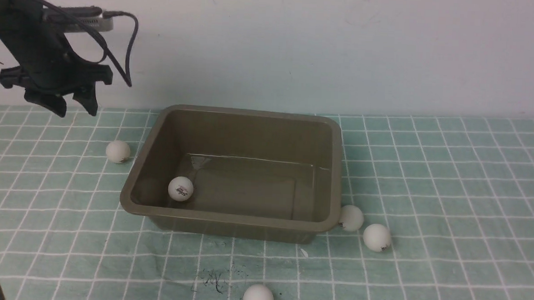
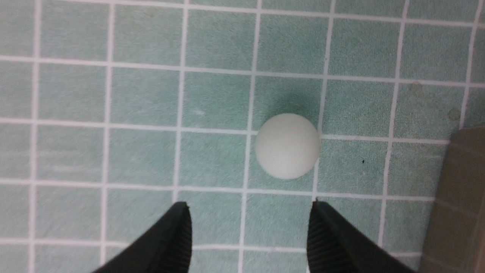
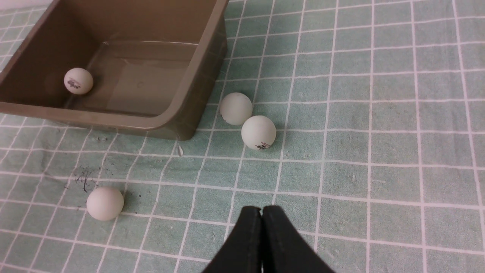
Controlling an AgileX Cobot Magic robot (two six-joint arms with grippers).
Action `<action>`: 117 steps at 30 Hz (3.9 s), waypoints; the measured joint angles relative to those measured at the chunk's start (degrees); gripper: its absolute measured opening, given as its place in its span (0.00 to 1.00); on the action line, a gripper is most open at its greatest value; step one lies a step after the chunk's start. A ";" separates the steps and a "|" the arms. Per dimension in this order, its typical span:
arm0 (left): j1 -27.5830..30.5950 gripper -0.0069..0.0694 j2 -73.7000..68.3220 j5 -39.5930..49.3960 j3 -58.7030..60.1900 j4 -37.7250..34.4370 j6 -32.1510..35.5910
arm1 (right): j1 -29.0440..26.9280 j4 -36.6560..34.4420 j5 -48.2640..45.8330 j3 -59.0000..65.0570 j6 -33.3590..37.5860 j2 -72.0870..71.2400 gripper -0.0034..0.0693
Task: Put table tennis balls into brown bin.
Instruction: 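Reach for and grasp a ping pong ball on the table beside the basket, then drop the ball into the bin, then reach for and grasp a ping pong ball on the table, then release the ping pong ball into the bin and lift the gripper away, then reach for and grasp a ping pong ball on the table beside the basket, then drop the ball into the bin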
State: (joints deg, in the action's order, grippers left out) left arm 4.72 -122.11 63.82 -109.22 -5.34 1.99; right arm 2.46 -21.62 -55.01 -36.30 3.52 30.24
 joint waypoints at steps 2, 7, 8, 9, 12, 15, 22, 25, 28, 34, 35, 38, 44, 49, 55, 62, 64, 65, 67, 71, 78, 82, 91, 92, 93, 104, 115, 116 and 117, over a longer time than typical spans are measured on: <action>-0.06 0.61 -1.31 -1.28 0.00 -0.89 1.53 | 0.00 0.18 0.00 0.00 0.00 0.00 0.03; -0.75 0.75 -5.79 -7.83 -0.02 -3.23 3.72 | 0.00 1.29 0.00 0.00 0.00 0.00 0.03; -0.75 0.76 -6.26 -8.56 -0.02 -3.29 3.72 | 0.00 1.43 0.00 0.00 0.00 0.00 0.03; -0.75 0.78 -7.21 -9.20 -0.02 -3.29 3.72 | 0.00 1.48 0.00 0.00 0.00 0.00 0.03; -0.75 0.78 -9.71 -9.68 -0.02 -3.03 3.72 | 0.00 1.53 0.00 0.00 0.00 0.00 0.03; -0.75 0.72 -11.49 -9.92 -0.02 -3.03 2.82 | 0.00 1.53 -0.06 0.00 0.00 0.06 0.03; -0.69 0.54 -10.07 -2.72 -3.84 -2.18 0.66 | 0.14 2.29 -4.14 -5.41 0.59 10.19 0.03; -0.75 0.54 -5.50 4.06 -8.41 -3.95 2.89 | 2.77 -0.67 -5.22 -10.03 6.37 22.50 0.03; -1.45 0.54 -1.30 5.28 -10.22 -8.63 7.43 | 6.01 -1.43 -3.66 -12.30 8.19 30.34 0.04; -8.20 0.54 3.68 6.76 -10.95 -15.82 16.79 | 13.74 2.79 3.81 -16.87 6.94 47.46 0.11; -9.61 0.54 3.46 6.80 -10.80 -15.14 16.71 | 14.41 3.83 4.92 -17.74 6.38 49.71 0.14; -14.43 0.54 1.63 6.87 -9.47 -10.13 15.09 | 14.97 6.58 7.33 -22.31 4.61 60.01 0.36; -19.41 0.73 -0.77 6.87 -9.09 -3.52 10.14 | 15.47 6.72 7.94 -29.95 4.34 73.31 0.77; -20.02 0.50 2.27 6.91 -8.49 -0.62 3.22 | 15.80 7.01 8.29 -32.69 4.21 79.61 0.83; -20.38 0.11 16.36 6.67 2.58 -0.32 1.57 | 15.64 8.97 4.99 -32.72 4.00 80.00 0.55; -26.47 0.09 32.46 6.50 29.39 -3.86 2.09 | 15.54 3.49 4.66 -32.84 1.26 66.70 0.55; -29.43 0.12 33.37 3.32 36.07 -5.76 3.68 | 17.47 0.19 8.59 -33.88 4.54 63.88 0.55; -30.90 0.15 33.36 0.75 38.72 -6.54 4.43 | 18.52 -1.23 9.97 -34.97 6.26 63.74 0.55; -33.74 0.24 32.67 -5.57 43.32 -7.53 5.62 | 20.59 -3.41 11.14 -38.44 9.00 65.16 0.55; -36.58 0.43 30.01 -11.38 45.70 -8.11 6.15 | 21.60 -4.31 10.81 -44.46 10.64 69.87 0.60; -41.45 0.84 21.79 -20.03 46.06 -11.59 7.61 | 20.61 1.83 0.82 -55.02 9.08 72.81 0.91; -42.77 0.87 16.90 -20.87 46.06 -11.86 7.61 | 18.73 9.91 -4.07 -56.00 4.61 70.21 0.87; -41.48 0.54 15.73 -12.52 41.48 -11.14 7.02 | 8.82 18.06 -9.39 -46.51 -2.40 65.34 0.50; -40.85 0.54 18.09 -9.83 40.17 -10.84 7.02 | 8.59 17.03 -7.27 -43.70 -2.40 65.34 0.48; -40.17 0.54 21.00 -8.48 38.57 -10.54 7.02 | 8.52 14.72 -3.86 -40.17 -1.71 65.41 0.46; -31.50 0.54 32.39 -12.43 34.54 -3.34 9.17 | 14.13 -6.67 16.20 -30.08 16.28 72.49 0.65; -29.16 0.82 21.08 -13.21 26.69 -0.88 3.61 | 14.55 -8.50 16.20 -32.68 18.37 82.57 0.62; -29.16 0.74 21.82 -10.29 23.61 0.50 2.32 | 14.30 -7.40 15.71 -32.73 17.92 82.31 0.53; -29.16 0.71 22.29 -9.48 22.83 1.36 1.84 | 13.83 -6.26 14.72 -32.87 17.20 81.79 0.52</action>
State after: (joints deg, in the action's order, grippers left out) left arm -24.43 -99.81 54.34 -86.39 -3.98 3.83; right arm 16.29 -27.87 -40.29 -69.17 20.71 112.03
